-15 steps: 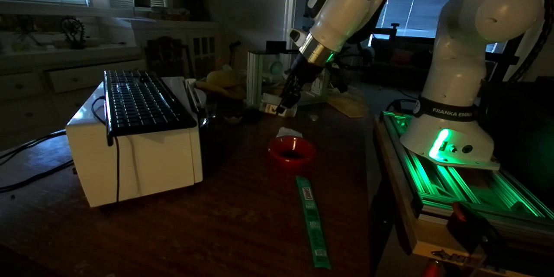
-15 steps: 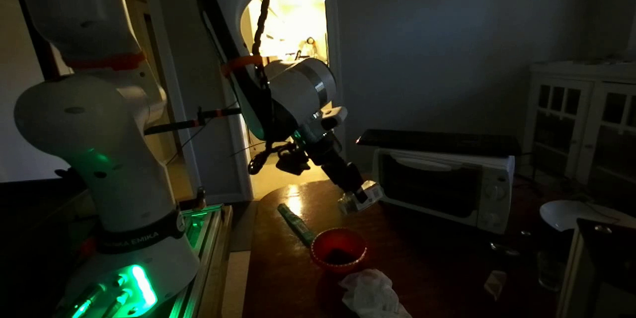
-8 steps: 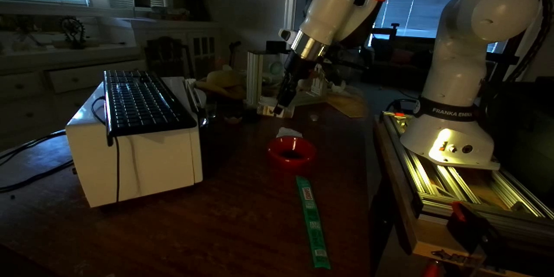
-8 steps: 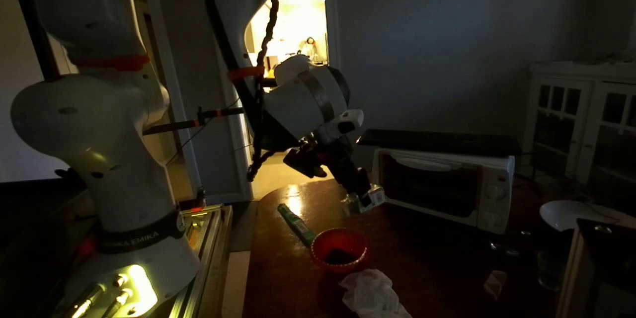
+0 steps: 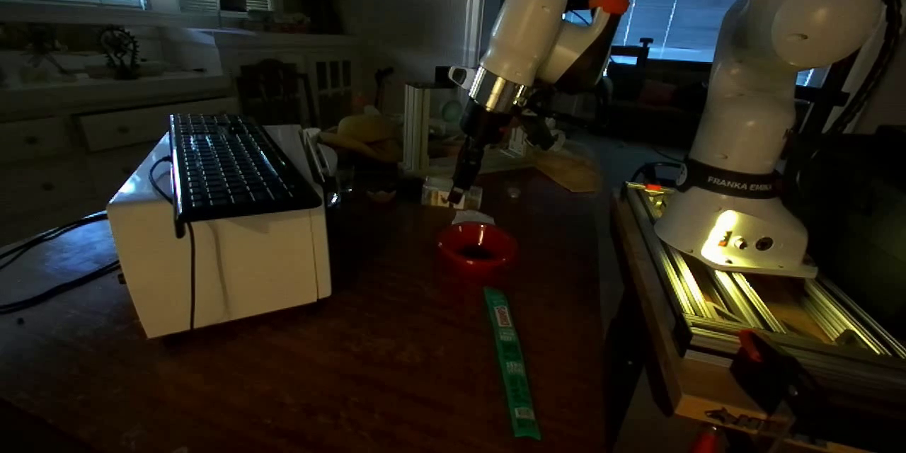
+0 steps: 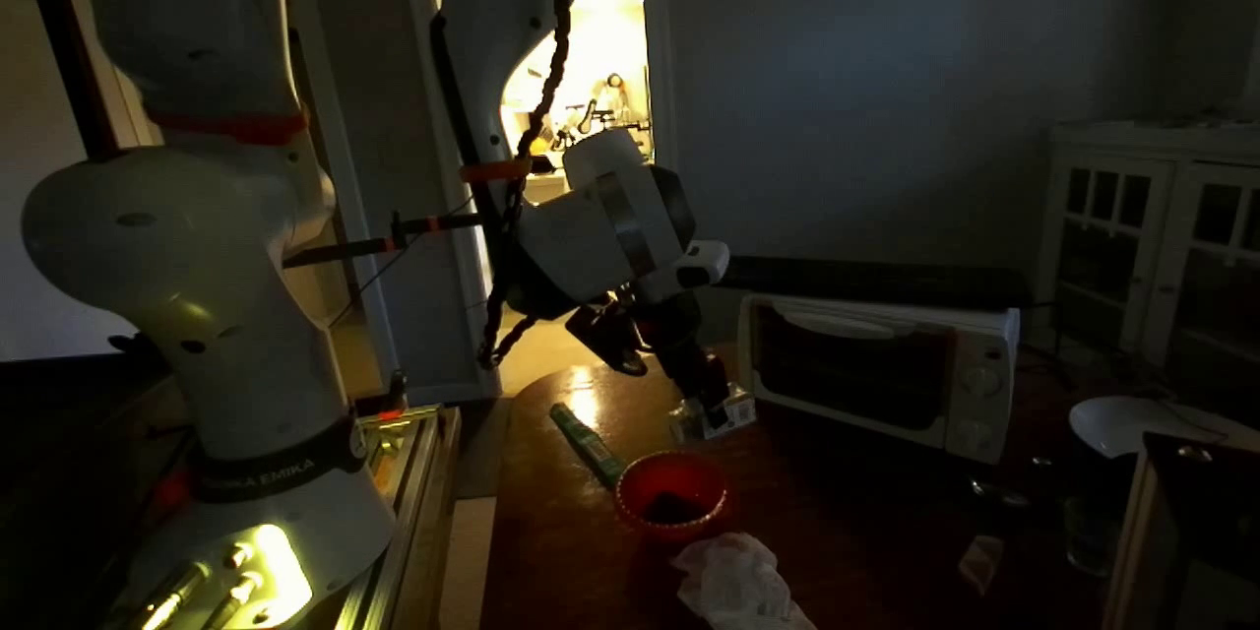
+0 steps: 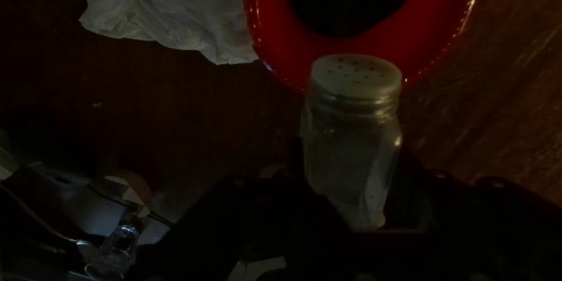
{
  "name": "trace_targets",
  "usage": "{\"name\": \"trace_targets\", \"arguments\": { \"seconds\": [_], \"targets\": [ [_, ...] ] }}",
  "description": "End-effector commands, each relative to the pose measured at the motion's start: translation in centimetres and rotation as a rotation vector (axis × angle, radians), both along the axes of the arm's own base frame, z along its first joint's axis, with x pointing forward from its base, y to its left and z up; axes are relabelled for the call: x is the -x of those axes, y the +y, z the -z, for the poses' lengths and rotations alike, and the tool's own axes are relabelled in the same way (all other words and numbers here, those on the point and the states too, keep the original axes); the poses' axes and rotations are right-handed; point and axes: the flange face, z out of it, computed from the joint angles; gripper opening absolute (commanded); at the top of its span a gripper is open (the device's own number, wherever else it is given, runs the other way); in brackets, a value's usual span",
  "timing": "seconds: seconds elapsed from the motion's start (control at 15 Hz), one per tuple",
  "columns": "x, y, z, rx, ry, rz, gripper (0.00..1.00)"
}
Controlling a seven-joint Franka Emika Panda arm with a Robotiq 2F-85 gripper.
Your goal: Spray some salt contents into the red bowl
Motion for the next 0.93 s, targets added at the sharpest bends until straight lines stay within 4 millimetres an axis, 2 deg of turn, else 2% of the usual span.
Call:
{"name": "trace_targets", "arguments": {
  "seconds": [0.0,0.07,0.13,0.33,0.53,0.73,0.87],
  "targets": [
    [0.0,0.0,0.0,0.0,-0.001,0.0,0.49],
    [0.0,0.0,0.0,0.0,-0.001,0.0,0.49],
    [0.0,0.0,0.0,0.0,-0.001,0.0,0.24],
    [-0.4,-0.7,1.3,0.022,0.041,0.042,0.24],
    [0.1,-1.2,2.9,-0.008,0.11,0.074,0.24],
    [0.6,-1.7,3.7,-0.039,0.159,0.111,0.24],
    [0.5,-1.8,3.6,-0.048,0.18,0.135,0.24]
  ]
}}
